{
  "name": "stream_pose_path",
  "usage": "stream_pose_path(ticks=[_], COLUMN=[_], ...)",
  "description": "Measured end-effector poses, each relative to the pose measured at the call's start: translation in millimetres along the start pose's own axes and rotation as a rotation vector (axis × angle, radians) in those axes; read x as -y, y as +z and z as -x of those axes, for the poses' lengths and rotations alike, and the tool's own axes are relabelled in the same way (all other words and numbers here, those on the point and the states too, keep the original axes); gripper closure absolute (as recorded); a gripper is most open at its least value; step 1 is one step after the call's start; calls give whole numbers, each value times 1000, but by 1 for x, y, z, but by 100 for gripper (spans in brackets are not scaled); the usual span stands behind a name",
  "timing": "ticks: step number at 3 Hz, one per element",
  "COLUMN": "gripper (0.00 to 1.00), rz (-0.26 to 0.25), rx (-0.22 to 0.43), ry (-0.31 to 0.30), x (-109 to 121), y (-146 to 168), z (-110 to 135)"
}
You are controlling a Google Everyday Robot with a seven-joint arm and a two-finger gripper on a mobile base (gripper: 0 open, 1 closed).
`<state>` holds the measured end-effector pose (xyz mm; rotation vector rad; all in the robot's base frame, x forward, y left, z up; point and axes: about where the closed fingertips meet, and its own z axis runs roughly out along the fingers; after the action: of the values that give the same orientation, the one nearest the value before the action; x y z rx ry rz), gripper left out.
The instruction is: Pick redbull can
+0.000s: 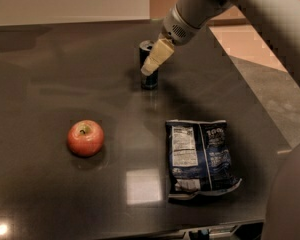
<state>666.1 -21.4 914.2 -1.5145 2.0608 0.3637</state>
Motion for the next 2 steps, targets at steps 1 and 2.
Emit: stream_pose_path(ticks=[1, 2], gripper=[41, 64], rz=[35, 66], rx=[32, 51], ry=[0, -9], x=[-3, -10], y=[0, -4], z=[8, 15])
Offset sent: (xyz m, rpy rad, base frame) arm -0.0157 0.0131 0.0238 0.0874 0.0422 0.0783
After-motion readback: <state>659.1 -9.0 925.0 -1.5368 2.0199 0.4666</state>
